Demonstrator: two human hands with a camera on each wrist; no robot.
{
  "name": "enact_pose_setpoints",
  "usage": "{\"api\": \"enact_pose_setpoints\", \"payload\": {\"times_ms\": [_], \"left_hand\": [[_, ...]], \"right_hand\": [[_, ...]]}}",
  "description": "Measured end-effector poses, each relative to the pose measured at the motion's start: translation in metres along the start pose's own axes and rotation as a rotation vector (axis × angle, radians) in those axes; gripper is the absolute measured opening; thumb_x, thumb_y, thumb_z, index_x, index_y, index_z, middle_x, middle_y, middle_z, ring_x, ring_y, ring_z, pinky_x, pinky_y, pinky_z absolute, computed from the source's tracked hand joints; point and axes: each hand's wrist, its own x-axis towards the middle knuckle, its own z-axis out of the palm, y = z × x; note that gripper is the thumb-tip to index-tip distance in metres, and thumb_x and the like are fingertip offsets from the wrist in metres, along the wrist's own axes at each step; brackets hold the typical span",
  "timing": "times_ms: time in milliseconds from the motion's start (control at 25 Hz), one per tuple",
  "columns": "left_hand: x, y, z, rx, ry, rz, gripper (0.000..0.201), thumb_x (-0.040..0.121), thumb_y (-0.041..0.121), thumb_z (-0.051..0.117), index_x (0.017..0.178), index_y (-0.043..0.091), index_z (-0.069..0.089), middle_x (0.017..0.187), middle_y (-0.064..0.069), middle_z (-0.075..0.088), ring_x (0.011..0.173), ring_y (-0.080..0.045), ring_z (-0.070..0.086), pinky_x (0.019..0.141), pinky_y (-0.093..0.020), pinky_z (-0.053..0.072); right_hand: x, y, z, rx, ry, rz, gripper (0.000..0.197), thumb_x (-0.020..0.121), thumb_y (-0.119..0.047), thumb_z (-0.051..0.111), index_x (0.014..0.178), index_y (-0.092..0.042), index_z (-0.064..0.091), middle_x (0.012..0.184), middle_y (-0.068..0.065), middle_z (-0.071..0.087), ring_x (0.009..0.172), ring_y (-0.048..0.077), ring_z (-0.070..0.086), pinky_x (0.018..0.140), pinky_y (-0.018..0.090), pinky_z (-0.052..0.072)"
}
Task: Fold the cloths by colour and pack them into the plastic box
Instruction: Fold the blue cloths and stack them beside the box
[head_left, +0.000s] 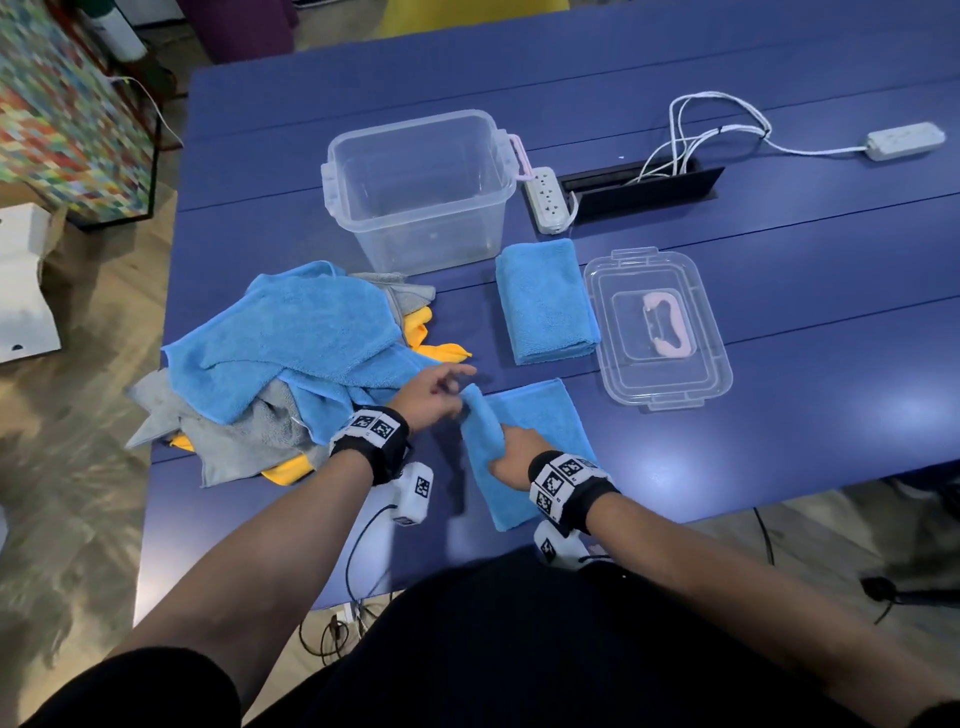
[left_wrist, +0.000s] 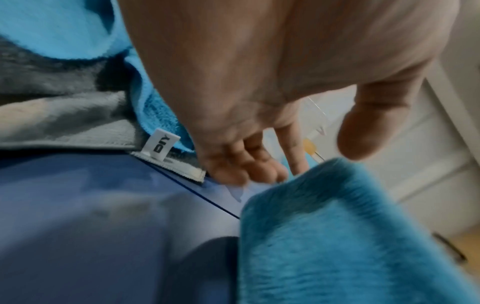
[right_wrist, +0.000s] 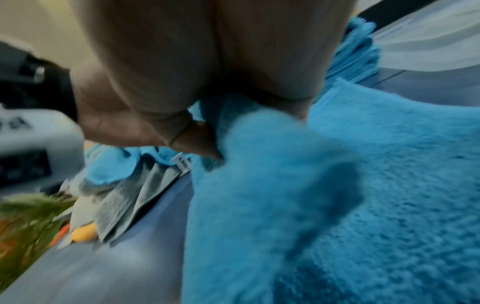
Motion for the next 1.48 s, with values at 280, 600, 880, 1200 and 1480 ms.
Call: {"api": "enact_pose_setpoints", "payload": {"times_ms": [280,600,880,1200,1480], "left_hand": [[0.035,0.007,0.035,0.391,-0.136,0.014,0.025,0.060,0.039,0.062,0.082,0.028,0.062,0.089,0.001,0.070,0.085,-0.017,0.065,0.087,-0.041,0.054],[0.052,-0.005,0.060,0.731,-0.140,-0.032,0.031,0.094,0.050,0.048,0.106,0.023,0.057,0.108,-0.006,0.068,0.106,-0.030,0.060,0.095,-0.037,0.043],[0.056,-0.005,0.069,0.914,-0.099,0.012,0.039,0.099,0.052,0.038,0.119,0.022,0.053,0.114,-0.009,0.065,0.117,-0.029,0.050,0.099,-0.041,0.031],[0.040,-0.032,0.048,0.746,0.092,0.051,0.032,0.088,0.060,0.055,0.088,0.028,0.056,0.094,0.002,0.050,0.090,-0.021,0.057,0.087,-0.039,0.047],[0.022,-0.035,0.040,0.729,0.433,-0.086,0.046,0.079,0.070,0.057,0.081,0.025,0.051,0.089,0.005,0.054,0.081,-0.018,0.051,0.079,-0.036,0.042]], "right_hand": [[-0.005,0.049,-0.036,0.152,-0.019,0.126,0.039,0.078,-0.020,0.058,0.117,-0.020,0.061,0.105,0.004,0.064,0.093,0.024,0.059,0.075,0.025,0.045],[-0.001,0.101,-0.050,0.168,-0.061,0.331,0.022,0.083,-0.027,0.061,0.095,-0.009,0.066,0.092,0.006,0.063,0.079,0.025,0.056,0.057,0.024,0.043],[0.009,0.095,-0.045,-0.034,0.089,0.401,0.026,0.084,-0.021,0.054,0.063,-0.013,0.042,0.070,0.002,0.050,0.065,0.022,0.050,0.045,0.019,0.033],[0.012,0.090,-0.040,-0.072,0.334,0.233,0.035,0.086,-0.031,0.062,0.116,-0.015,0.052,0.122,0.010,0.051,0.111,0.028,0.053,0.084,0.034,0.048],[0.015,0.069,-0.034,-0.317,0.203,0.245,0.034,0.090,-0.040,0.054,0.110,-0.013,0.059,0.111,0.009,0.064,0.102,0.028,0.062,0.077,0.032,0.048]]}}
